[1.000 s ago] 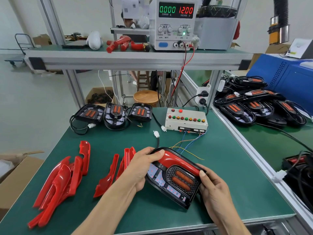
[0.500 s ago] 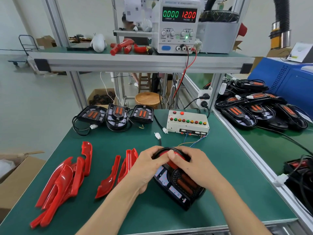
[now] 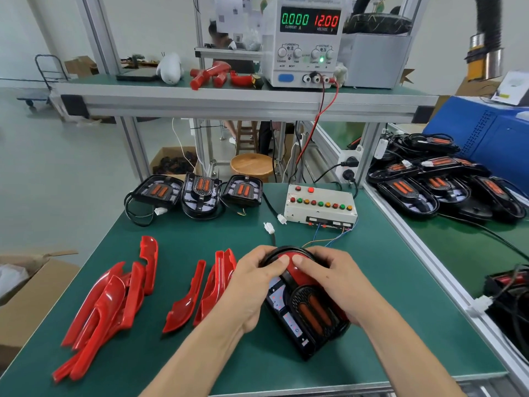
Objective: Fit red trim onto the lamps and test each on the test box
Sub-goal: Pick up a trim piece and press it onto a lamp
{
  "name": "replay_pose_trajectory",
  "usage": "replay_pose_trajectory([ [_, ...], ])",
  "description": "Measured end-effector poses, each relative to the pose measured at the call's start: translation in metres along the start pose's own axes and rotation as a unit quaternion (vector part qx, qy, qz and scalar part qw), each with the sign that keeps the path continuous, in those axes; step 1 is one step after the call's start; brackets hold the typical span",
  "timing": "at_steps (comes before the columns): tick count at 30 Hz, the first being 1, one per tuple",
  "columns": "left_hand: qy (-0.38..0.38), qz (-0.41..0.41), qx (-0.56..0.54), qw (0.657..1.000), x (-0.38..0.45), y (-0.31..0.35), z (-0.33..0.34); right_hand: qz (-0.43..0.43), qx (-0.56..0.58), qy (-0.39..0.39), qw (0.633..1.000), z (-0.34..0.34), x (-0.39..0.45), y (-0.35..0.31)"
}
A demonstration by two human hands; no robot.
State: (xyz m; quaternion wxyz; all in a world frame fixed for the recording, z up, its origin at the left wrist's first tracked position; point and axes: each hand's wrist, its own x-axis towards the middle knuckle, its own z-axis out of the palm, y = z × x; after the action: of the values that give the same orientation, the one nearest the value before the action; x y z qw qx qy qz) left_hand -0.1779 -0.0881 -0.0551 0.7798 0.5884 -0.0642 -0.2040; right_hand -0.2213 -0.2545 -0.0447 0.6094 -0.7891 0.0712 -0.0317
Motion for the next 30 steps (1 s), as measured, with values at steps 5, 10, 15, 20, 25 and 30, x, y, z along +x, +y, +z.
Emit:
replay_pose_trajectory([
  [5, -0.001, 0.006, 0.009, 1.000, 0.000, 0.001, 0.002, 0.047, 0.034, -0.042, 0.997, -0.007, 0.004, -0.004],
  [10, 0.006, 0.015, 0.034, 0.999, -0.001, 0.000, 0.005, 0.046, 0.017, -0.071, 0.996, -0.006, 0.006, -0.009],
  [15, 0.016, 0.017, 0.039, 0.999, -0.002, -0.003, 0.009, 0.030, 0.028, -0.047, 0.998, -0.002, 0.006, -0.009],
  [20, 0.038, 0.031, 0.040, 0.998, 0.001, -0.007, 0.011, 0.034, 0.039, -0.029, 0.998, 0.001, 0.009, -0.007],
  [25, 0.042, 0.030, 0.073, 0.996, 0.006, -0.009, 0.011, 0.001, -0.018, -0.028, 0.999, -0.002, 0.009, -0.002],
  [30, 0.021, 0.034, 0.093, 0.995, 0.007, -0.006, 0.003, -0.007, -0.020, -0.112, 0.993, -0.026, 0.004, 0.009],
])
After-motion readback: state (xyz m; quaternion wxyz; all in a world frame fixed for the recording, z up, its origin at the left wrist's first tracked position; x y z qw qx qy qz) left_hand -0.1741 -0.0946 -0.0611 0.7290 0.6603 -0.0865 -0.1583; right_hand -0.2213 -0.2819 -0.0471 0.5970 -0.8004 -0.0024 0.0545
